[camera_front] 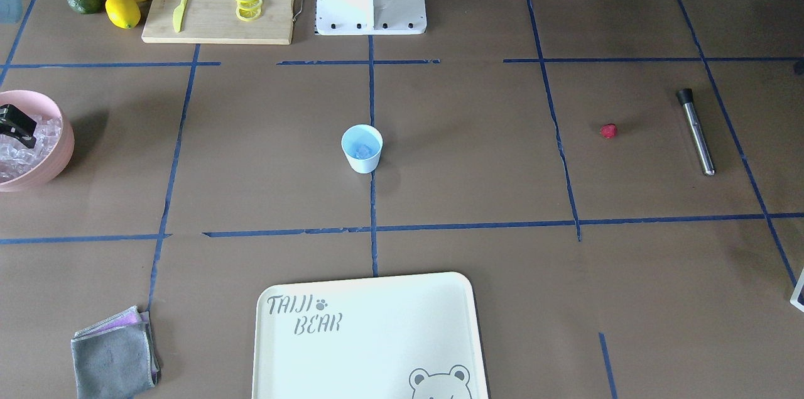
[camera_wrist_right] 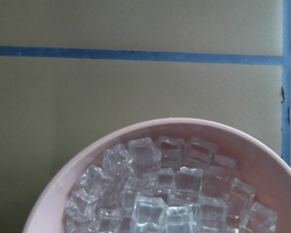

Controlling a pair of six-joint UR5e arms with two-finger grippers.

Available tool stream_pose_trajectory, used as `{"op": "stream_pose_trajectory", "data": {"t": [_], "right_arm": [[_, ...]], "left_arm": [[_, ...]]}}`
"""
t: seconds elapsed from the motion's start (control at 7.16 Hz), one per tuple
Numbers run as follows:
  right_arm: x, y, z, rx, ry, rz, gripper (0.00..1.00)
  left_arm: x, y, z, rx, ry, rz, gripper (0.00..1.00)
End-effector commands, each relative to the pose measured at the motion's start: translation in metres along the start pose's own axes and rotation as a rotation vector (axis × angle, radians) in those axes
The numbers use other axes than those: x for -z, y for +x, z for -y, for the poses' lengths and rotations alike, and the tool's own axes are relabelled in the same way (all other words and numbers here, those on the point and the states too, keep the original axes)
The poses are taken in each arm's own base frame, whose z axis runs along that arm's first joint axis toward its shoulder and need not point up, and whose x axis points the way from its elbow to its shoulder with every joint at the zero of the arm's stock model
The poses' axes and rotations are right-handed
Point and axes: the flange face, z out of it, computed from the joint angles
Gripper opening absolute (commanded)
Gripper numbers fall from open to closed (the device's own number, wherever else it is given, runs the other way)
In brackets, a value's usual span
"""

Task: Mash ice and strawberries in cup
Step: 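Grasp a third ice cube from the bowl with the right gripper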

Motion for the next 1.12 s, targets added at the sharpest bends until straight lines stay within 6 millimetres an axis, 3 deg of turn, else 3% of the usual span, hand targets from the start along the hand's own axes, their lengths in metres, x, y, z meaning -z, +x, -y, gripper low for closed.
{"op": "stream_pose_trajectory", "data": {"t": [0.0, 0.14, 0.42, 0.84, 0.98], "right_arm": [[-0.0071, 0.0049, 0.0010, -0.009, -0.012, -0.008, 0.99], [-0.0098, 0.0048, 0.0030, -0.011, -0.014, -0.011, 0.98], [-0.0103, 0.0064, 0.0025, -0.016, -0.016, -0.011, 0.80], [-0.0126, 0.0074, 0.0021, -0.017, -0.020, -0.013, 0.06], [-0.0101, 0.0045, 0.0035, -0.011, -0.015, -0.009, 0.00]], "left_arm": [[0.0007, 0.0009, 0.0002, -0.003, 0.002, 0.000, 1.00], [0.0013, 0.0005, 0.0000, -0.001, 0.003, 0.000, 1.00], [0.0012, 0.0015, 0.0003, -0.004, 0.003, 0.000, 1.00], [0.0003, 0.0002, 0.0001, -0.002, 0.001, 0.001, 1.00], [0.0003, 0.0004, 0.0001, -0.002, 0.001, 0.000, 1.00]]}}
